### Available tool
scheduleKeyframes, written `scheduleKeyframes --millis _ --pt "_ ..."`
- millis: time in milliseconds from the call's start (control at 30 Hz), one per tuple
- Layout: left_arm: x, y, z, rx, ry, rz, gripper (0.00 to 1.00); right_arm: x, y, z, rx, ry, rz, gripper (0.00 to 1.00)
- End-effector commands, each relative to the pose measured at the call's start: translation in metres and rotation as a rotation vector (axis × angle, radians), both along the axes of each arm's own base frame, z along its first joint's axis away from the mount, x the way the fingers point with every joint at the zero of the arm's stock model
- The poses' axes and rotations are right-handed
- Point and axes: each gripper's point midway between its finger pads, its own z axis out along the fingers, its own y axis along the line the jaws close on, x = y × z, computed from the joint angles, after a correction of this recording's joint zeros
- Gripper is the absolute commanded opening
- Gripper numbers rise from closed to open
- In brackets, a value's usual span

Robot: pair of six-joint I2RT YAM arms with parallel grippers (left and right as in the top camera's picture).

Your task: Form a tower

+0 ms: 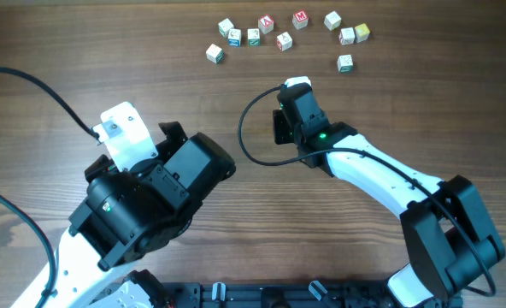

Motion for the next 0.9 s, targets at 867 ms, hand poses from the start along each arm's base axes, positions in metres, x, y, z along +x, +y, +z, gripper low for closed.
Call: scheduleKeyframes --millis 867 --pt "0.001 0.000 -0.001 -0.005 -0.003 0.011 1.00 -0.007 0.002 -0.062 -0.017 0.126 -0.018 0.83"
